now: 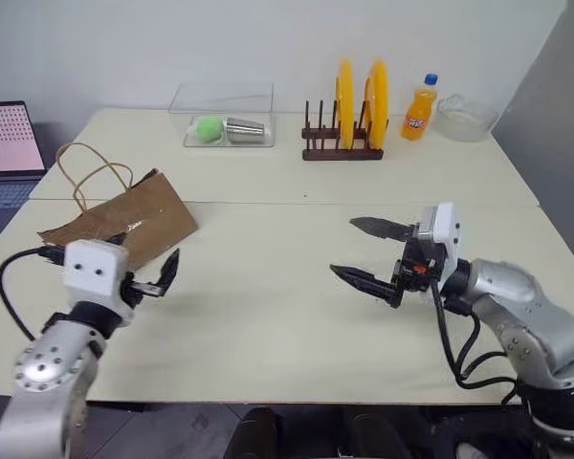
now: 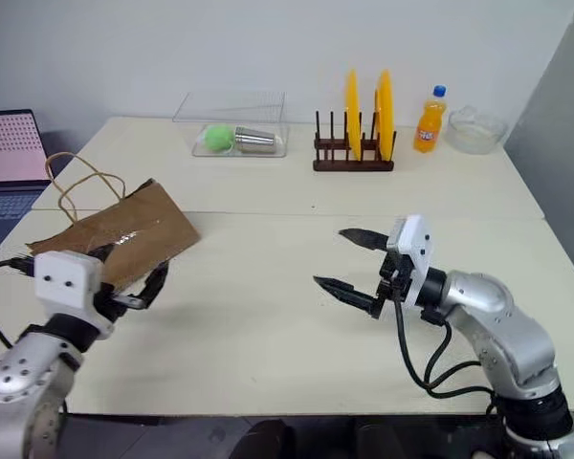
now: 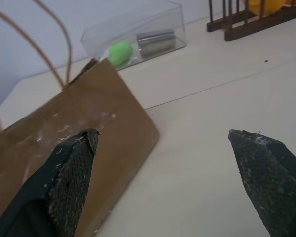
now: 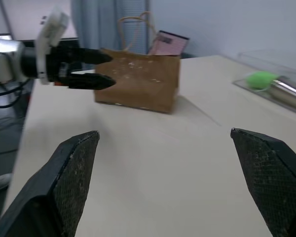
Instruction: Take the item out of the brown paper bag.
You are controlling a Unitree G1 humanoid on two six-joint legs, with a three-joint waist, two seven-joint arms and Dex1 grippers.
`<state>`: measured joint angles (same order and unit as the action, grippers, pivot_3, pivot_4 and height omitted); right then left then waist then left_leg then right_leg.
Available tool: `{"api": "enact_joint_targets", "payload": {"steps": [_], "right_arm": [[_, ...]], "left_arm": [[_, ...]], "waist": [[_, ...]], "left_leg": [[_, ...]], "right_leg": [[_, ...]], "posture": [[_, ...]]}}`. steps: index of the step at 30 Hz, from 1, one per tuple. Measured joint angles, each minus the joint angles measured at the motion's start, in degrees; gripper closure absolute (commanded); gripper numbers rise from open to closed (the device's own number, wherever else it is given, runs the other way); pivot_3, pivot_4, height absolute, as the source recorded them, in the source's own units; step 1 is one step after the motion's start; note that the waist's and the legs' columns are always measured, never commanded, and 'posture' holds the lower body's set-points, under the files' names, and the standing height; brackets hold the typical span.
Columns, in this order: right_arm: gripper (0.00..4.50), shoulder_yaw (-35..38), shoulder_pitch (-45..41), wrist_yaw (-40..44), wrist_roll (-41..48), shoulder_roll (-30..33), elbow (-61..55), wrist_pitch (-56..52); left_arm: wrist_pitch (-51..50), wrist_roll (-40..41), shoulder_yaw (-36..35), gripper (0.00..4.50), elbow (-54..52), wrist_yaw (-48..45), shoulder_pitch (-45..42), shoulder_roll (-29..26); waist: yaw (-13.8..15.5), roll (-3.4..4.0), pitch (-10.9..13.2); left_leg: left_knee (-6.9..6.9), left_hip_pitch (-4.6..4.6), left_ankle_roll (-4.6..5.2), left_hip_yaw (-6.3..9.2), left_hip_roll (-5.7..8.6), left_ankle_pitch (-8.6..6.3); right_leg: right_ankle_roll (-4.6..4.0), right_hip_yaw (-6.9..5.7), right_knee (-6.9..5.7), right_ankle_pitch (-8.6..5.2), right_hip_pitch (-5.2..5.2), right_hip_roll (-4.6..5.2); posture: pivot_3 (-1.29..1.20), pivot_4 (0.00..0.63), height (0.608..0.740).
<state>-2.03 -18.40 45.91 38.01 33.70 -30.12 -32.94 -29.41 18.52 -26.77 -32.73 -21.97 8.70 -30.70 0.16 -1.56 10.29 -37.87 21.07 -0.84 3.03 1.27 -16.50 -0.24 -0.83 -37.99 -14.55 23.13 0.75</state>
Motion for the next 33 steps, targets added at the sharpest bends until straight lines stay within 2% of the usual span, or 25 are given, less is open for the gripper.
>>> {"api": "enact_joint_targets", "payload": {"steps": [3,7,12,18,21,26,33], "right_arm": [[0.0,-1.48,-5.45,6.35,4.11,3.25,1.27,-3.92],[0.0,-2.05,-9.4,9.45,4.7,3.39,4.09,-4.54],[0.0,-4.11,-11.48,10.8,3.46,2.34,6.35,-4.38],[0.0,-4.36,-13.14,11.52,3.07,1.75,6.95,-3.96],[0.0,-4.48,-13.89,11.54,2.98,1.67,6.84,-4.01],[0.0,-5.43,-14.43,13.15,3.03,2.81,6.15,-4.8],[0.0,-6.39,-16.53,15.07,2.91,3.61,5.67,-5.24]], "left_arm": [[-6.21,4.82,-5.81,0.01,4.55,-2.61,-1.92,-5.79],[-14.38,10.19,-13.17,0.01,7.01,-2.74,-6.55,-11.48],[-21.47,15.15,-15.27,0.01,11.26,-5.27,-11.8,-18.18],[-24.62,16.65,-14.87,0.01,23.9,-11.76,-15.71,-27.33],[-23.63,15.43,-12.24,0.01,31.59,-14.55,-18.45,-31.19],[-18.46,10.84,-3.83,0.01,43.21,-19.85,-24.37,-36.56],[-12.13,4.78,9.48,0.01,56.84,-26.89,-36.59,-38.17]], "waist": [[-0.18,-0.02,0.14],[-0.19,-0.08,0.14],[-0.24,-0.05,0.16],[-0.31,0.02,0.21],[-0.31,0.05,0.23],[-0.17,0.05,0.23],[-0.27,0.02,0.21]], "left_leg": [[-0.03,0.02,0.01,0.02,0.0,0.0],[-0.02,0.01,0.01,0.02,0.0,0.0],[0.01,0.08,-0.01,0.01,0.0,0.0],[0.03,0.09,-0.01,0.02,0.0,-0.01],[0.04,0.1,-0.01,0.02,0.0,-0.01],[0.03,0.27,-0.01,0.0,0.01,-0.01],[-0.05,0.97,-0.03,-0.01,0.03,0.01]], "right_leg": [[0.01,-0.03,-0.03,0.01,0.05,0.0],[0.01,-0.03,-0.02,0.01,0.02,0.02],[0.01,-0.01,0.01,0.01,0.1,0.04],[-0.02,-0.02,0.01,0.0,0.15,0.06],[-0.03,-0.03,0.01,0.0,0.18,0.07],[-0.06,-0.08,0.03,0.01,0.33,0.15],[-0.34,-0.15,-0.11,0.2,1.01,0.19]], "posture": [[0.0,0.15,0.74],[0.0,0.15,0.74],[0.0,0.15,0.74],[0.0,0.15,0.74],[0.0,0.15,0.74],[0.0,0.15,0.74],[0.0,0.15,0.74]]}}
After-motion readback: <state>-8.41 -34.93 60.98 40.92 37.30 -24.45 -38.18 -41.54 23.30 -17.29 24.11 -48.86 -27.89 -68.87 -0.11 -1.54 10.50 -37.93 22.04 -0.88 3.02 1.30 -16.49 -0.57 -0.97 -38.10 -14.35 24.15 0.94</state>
